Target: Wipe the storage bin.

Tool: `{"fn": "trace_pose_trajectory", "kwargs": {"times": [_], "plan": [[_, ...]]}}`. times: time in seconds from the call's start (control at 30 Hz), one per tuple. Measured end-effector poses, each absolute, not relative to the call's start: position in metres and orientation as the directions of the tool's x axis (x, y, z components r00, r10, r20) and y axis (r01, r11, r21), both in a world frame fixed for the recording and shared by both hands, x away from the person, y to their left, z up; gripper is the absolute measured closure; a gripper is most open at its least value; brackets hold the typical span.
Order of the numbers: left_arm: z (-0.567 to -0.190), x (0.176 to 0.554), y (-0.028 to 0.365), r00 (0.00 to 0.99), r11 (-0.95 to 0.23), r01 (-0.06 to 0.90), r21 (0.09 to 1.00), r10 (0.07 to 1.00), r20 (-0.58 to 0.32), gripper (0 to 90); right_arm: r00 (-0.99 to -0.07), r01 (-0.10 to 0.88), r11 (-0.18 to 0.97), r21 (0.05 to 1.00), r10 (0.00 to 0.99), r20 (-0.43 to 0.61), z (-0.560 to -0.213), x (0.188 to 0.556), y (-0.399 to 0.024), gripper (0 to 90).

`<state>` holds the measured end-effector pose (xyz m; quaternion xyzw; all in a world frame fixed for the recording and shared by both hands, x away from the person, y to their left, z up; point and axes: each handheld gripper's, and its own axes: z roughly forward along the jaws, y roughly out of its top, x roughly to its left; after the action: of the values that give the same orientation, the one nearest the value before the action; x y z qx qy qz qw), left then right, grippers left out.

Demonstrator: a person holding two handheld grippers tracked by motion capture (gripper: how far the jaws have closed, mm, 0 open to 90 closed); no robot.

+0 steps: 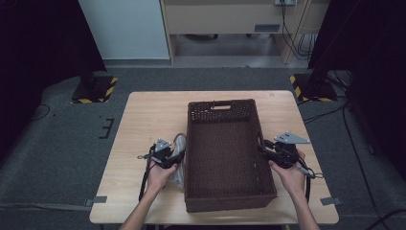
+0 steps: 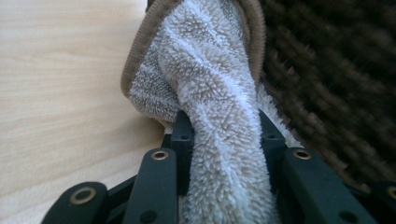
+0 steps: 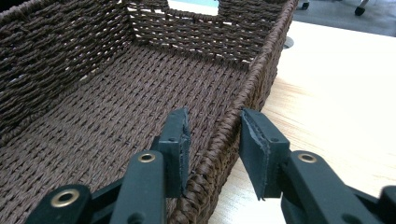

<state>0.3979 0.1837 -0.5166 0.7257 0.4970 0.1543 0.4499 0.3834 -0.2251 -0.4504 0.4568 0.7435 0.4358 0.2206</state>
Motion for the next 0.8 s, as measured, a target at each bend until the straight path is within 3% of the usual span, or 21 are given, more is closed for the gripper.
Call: {"fn": "trace_pose_trajectory", "kwargs": {"times": [0.33,0.53,0.67,0.8], "plan": [[-0.447,0.364,0.203,0.554,-0.025,0.442,0.897,0.794,-0.251,66.8,-0.513,0.459,0.222,0.861,0.856,0.053,-0.437,0.374,-0.227,60.7],[-0.454,0.34,0.192,0.572,-0.04,0.458,0.888,0.778,-0.26,66.3,-0.519,0.503,0.291,0.814,0.855,0.015,-0.441,0.37,-0.224,61.3],[-0.466,0.34,0.189,0.56,-0.025,0.481,0.876,0.778,-0.286,66.5,-0.498,0.527,0.262,0.808,0.866,0.043,-0.446,0.372,-0.221,65.3],[-0.459,0.346,0.182,0.56,-0.074,0.47,0.88,0.796,-0.232,69.0,-0.464,0.544,0.253,0.8,0.885,0.035,-0.448,0.373,-0.215,69.2]]}}
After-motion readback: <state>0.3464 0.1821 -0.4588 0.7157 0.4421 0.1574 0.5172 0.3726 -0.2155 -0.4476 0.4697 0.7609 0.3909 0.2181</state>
